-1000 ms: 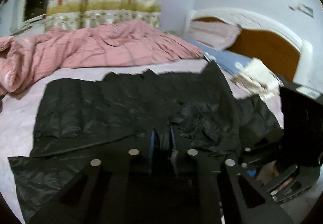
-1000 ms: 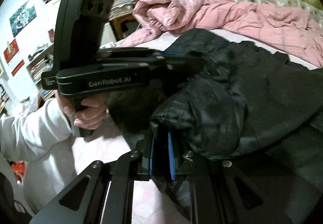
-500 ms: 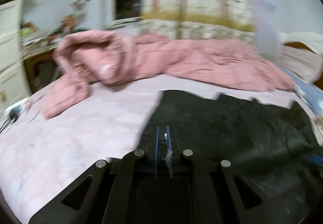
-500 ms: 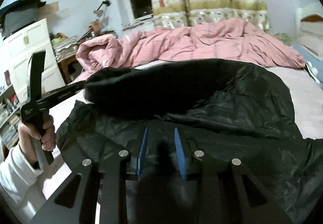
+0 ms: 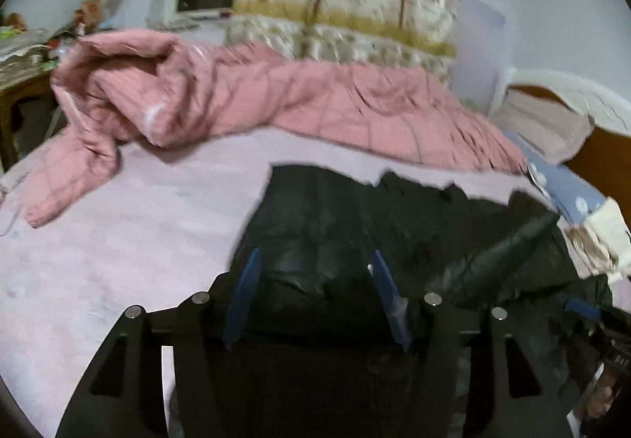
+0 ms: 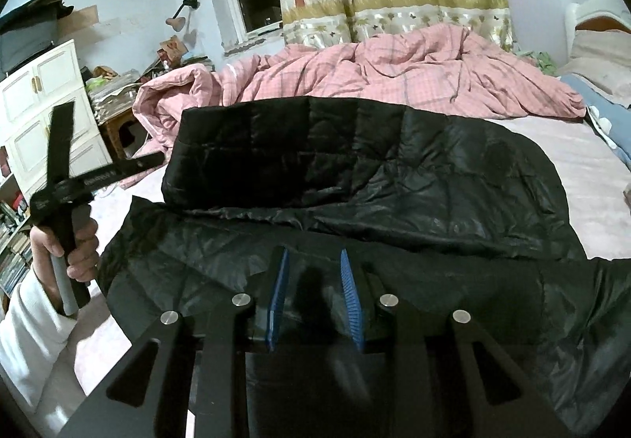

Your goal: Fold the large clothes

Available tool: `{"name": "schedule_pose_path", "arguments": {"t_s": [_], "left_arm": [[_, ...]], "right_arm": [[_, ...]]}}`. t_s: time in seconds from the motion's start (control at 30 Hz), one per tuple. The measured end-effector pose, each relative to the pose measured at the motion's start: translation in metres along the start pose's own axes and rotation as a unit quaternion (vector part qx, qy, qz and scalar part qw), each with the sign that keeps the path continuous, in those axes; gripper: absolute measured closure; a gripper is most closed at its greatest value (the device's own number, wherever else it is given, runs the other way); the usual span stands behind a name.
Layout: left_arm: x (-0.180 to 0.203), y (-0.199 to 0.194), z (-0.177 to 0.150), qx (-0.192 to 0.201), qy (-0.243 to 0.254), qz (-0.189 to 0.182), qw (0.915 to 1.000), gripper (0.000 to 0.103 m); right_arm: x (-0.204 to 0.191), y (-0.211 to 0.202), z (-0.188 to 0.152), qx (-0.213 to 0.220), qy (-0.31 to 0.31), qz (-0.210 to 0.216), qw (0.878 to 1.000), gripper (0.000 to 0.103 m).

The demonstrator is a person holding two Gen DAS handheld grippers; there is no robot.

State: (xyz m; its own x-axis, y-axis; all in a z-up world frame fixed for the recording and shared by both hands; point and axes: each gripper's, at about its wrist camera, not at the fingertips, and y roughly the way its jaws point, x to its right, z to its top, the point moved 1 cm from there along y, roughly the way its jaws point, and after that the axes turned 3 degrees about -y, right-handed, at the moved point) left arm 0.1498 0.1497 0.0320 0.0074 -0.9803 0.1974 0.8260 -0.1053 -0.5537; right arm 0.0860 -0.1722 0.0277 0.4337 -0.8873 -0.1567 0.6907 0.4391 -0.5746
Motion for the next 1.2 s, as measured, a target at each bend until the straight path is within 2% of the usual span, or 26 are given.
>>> {"name": "schedule_pose_path", "arguments": {"t_s": [0.03,0.1,0.2,0.27,0.33,0.4,0.43,0.47,0.53,0.63,0.7,0.73,0.8,0.87,0.93,1.0,1.07,1.2], "left_arm": [[0.003,0.008,-0.002,-0.016,0.004,-0.015,0.9998,0.044],[0.015,0.021,-0.008,-0.041,0.025,-0.075,0.996,0.043],[0.034,0.026,-0.015,-0.057,0.06,-0.086,0.9928,0.04],[0.042,0.028,-0.02,-0.073,0.068,-0.116,0.9883,0.036],[0.049,0.032,-0.025,-0.094,0.071,-0.147,0.9821,0.036],[0.056,0.032,-0.029,-0.096,0.085,-0.147,0.9807,0.039],[0.059,0.033,-0.03,-0.098,0.094,-0.15,0.9794,0.056],[0.062,0.034,-0.031,-0.098,0.099,-0.152,0.9784,0.082],[0.061,0.029,-0.029,-0.07,0.099,-0.125,0.9847,0.094],[0.05,0.013,-0.017,0.006,0.068,-0.073,0.995,0.096],[0.036,0.007,-0.007,0.044,0.035,-0.014,0.9983,0.096],[0.029,0.006,-0.004,0.054,0.019,0.012,0.9983,0.093],[0.018,0.005,0.0,0.065,0.004,0.061,0.996,0.08],[0.014,0.006,-0.001,0.076,0.011,0.119,0.9899,0.059],[0.013,0.01,-0.001,0.069,0.021,0.154,0.9854,0.051],[0.01,0.009,-0.001,0.068,0.022,0.154,0.9856,0.046],[0.004,0.003,-0.001,0.075,0.018,0.145,0.9864,0.028],[-0.001,0.003,0.003,0.074,0.021,0.15,0.9857,0.026]], "right_arm": [[0.0,0.0,0.0,-0.001,0.0,-0.001,1.0,0.074],[-0.001,0.0,0.0,-0.001,0.0,-0.002,1.0,0.074],[-0.001,-0.001,0.0,-0.001,0.0,-0.001,1.0,0.074],[-0.001,-0.001,0.0,0.0,0.0,-0.002,1.0,0.074],[-0.001,-0.001,0.0,0.0,0.002,-0.002,1.0,0.074],[0.0,-0.001,-0.001,0.0,0.004,-0.003,1.0,0.074],[0.001,-0.001,-0.001,-0.001,0.005,-0.004,1.0,0.074],[0.001,-0.001,-0.001,-0.002,0.005,-0.004,1.0,0.074],[0.002,-0.002,0.0,-0.002,0.006,-0.007,1.0,0.074],[0.003,-0.002,0.0,-0.002,0.007,-0.009,1.0,0.074],[0.006,-0.002,-0.001,-0.002,0.009,-0.012,1.0,0.074],[0.006,-0.002,-0.001,-0.002,0.01,-0.014,1.0,0.074],[0.007,-0.002,-0.001,-0.004,0.01,-0.015,1.0,0.074],[0.007,-0.001,-0.002,-0.005,0.012,-0.017,1.0,0.074],[0.007,0.0,-0.001,-0.007,0.012,-0.018,1.0,0.074],[0.008,0.0,-0.001,-0.008,0.012,-0.02,1.0,0.074],[0.009,-0.001,-0.001,-0.008,0.013,-0.022,1.0,0.074],[0.014,-0.001,0.0,-0.005,0.024,-0.033,0.999,0.074]]}}
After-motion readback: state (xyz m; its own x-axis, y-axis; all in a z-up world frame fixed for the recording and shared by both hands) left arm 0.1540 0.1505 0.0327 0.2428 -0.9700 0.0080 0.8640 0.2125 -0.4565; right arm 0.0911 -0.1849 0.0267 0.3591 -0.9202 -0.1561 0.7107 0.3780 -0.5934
